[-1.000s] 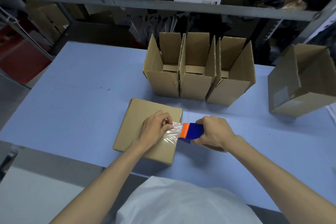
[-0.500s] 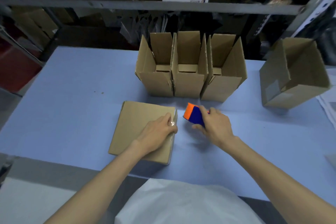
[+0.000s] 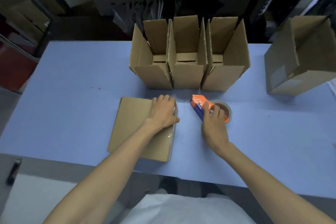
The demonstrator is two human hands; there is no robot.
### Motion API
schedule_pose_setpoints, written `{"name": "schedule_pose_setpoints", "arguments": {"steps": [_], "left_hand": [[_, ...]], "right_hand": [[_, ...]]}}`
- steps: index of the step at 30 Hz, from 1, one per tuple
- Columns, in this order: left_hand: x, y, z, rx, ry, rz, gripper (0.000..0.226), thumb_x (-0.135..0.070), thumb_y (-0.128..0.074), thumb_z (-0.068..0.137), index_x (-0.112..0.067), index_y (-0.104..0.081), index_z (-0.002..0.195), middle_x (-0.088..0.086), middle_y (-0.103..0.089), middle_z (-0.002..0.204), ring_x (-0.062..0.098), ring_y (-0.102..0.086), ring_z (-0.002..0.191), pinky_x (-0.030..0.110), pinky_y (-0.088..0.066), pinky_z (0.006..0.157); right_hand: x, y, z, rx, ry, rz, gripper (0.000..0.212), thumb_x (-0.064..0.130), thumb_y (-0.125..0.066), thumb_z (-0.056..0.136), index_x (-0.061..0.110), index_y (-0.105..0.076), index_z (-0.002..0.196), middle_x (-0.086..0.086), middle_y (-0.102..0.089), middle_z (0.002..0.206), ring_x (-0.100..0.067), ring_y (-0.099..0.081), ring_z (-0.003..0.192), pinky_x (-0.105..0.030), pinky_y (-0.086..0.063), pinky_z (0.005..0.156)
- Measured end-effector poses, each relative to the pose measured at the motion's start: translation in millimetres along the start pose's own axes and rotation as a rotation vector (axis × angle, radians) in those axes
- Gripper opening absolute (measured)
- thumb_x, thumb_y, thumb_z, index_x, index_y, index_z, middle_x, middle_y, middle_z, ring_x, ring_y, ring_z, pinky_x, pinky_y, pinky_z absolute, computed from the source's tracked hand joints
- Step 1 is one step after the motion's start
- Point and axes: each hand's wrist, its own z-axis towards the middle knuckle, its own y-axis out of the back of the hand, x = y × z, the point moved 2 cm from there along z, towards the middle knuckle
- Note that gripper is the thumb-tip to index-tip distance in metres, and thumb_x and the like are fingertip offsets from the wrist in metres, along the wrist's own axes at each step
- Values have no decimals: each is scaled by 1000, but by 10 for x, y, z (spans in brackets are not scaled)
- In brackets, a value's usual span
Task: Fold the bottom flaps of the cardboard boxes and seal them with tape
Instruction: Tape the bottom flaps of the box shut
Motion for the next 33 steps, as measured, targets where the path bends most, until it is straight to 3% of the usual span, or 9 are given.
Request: {"name": "schedule_pose_setpoints", "arguments": {"steps": [3,6,10,13,18,25,27,30,33], "left_hand": [[-11,289,-87,-165,50,-178,48,-38,-73,67,-18,-55,107,1,-58,108,24,-50,106,37,-33,88],[171,638,-495,-531,206,-617,41,-40,-72,61,-32,-54,96,-17,-60,85,9,-52,84,31,-36,78],[372,669,-976,-616,289,-1089,23,-37,-73,75,-35,-55,90,-23,-63,74,-7,-56,67,9,-40,57],[407,499,-1098,-542,365,-1180,24,-31,-71,81,-30,-52,95,-18,-65,89,-12,-58,72,7,-42,57],[294,337,-1126,-446,561,-1245,65,-55,-85,44,-32,-47,91,-18,-62,90,1,-61,86,28,-50,68],[287,243,-1124,-493,654,-1394,39,-37,-79,61,-27,-54,89,-11,-68,90,17,-64,91,41,-52,84],[255,266,-1122,-503,667,-1355,45,-49,-73,58,-27,-54,91,-9,-66,93,21,-61,96,45,-51,86],[236,294,-1112,-482,684,-1280,70,-64,-74,49,-23,-54,101,-4,-65,100,24,-60,101,45,-51,86],[260,276,-1096,-469,686,-1335,64,-58,-78,54,-23,-55,102,-4,-66,102,24,-61,100,46,-51,88]], "right_hand": [[99,149,-191,132,47,141,53,17,-64,87,2,-45,133,-18,-49,120,-35,-46,108,-43,-45,87],[213,366,-324,278,-88,591,48,41,-56,93,25,-42,135,9,-49,129,-10,-49,113,-34,-44,96],[490,683,-268,245,-182,973,62,34,-66,88,55,-27,132,48,-40,115,25,-43,104,-2,-41,80],[703,801,-190,137,-147,838,62,44,-75,75,51,-37,124,32,-50,114,5,-48,112,-12,-41,85],[926,790,-87,104,-270,480,120,82,-73,33,38,-28,135,8,-46,127,-14,-46,118,-41,-46,91],[848,687,77,160,-302,746,65,38,-75,59,37,-44,116,2,-58,119,-20,-55,108,-44,-46,93],[883,707,111,157,-292,700,60,45,-66,69,30,-42,123,-1,-58,122,-22,-53,112,-45,-44,95],[1014,744,65,155,-291,445,92,79,-63,50,26,-36,121,0,-54,120,-24,-52,112,-44,-46,89],[1069,757,51,103,-230,431,79,65,-72,59,22,-36,115,-5,-52,120,-27,-50,112,-42,-44,87]]}}
